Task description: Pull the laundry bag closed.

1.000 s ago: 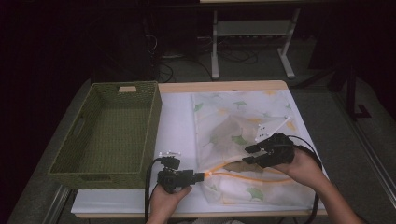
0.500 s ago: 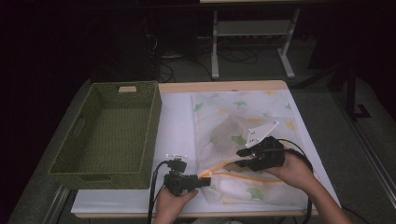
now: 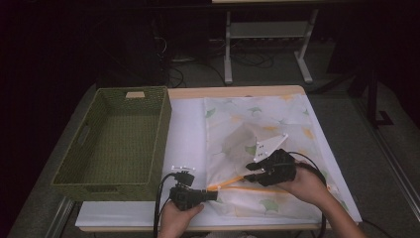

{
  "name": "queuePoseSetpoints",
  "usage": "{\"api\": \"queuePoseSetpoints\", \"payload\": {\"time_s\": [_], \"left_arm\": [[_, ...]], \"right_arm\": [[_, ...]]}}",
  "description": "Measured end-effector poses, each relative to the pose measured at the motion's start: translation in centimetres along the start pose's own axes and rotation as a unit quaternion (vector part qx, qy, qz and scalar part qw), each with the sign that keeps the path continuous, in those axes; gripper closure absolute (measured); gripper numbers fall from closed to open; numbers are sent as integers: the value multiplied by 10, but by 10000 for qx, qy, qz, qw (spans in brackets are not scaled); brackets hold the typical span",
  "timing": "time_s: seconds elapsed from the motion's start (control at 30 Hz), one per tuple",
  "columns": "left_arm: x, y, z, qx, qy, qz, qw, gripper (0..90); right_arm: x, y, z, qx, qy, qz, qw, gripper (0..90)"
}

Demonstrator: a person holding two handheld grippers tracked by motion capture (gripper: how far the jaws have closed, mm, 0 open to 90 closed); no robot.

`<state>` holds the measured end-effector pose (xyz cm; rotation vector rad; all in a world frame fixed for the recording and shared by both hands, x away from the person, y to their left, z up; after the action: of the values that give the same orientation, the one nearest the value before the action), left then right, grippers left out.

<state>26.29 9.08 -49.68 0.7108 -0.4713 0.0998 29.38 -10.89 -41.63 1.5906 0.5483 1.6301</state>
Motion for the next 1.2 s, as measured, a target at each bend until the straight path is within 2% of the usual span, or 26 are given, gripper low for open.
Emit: {"api": "queuePoseSetpoints", "payload": {"time_s": [0.23,0.37,0.5,0.57,0.73,0.87,1.03,1.1,1.2], "left_arm": [[-4,5,2,-132,-56,-80,9999,724],[-3,8,3,-216,-83,-46,9997,721],[-1,4,2,-248,-3,-90,9997,632],[0,1,1,-210,-26,-93,9997,625],[1,3,2,-224,-149,23,9996,781],[4,6,7,-301,-285,45,9991,812],[7,11,12,-439,-283,207,9984,815],[8,12,16,-409,-349,237,9983,820],[11,14,17,-464,-371,299,9978,827]], "right_arm": [[10,-13,-10,131,123,3,9998,682],[14,-23,-15,244,191,-49,9995,683],[16,-31,-15,326,190,-77,9993,682],[17,-34,-15,353,159,-84,9992,683],[19,-38,-18,421,192,-91,9989,706],[23,-44,-21,451,240,-83,9987,731],[29,-52,-25,424,370,-40,9984,722],[31,-55,-26,406,434,-20,9982,721],[32,-58,-27,454,446,-17,9980,668]]}}
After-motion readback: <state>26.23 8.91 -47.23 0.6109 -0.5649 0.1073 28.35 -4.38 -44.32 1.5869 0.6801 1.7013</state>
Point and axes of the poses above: each handheld gripper's, and its own axes: y roughly backward along the jaws, x roughly out of its top, z roughly to its right, the point moved 6 cm from there along -y, roughly forward along the jaws, and after that the axes turned 6 degrees about y, right-handed, at the moved point
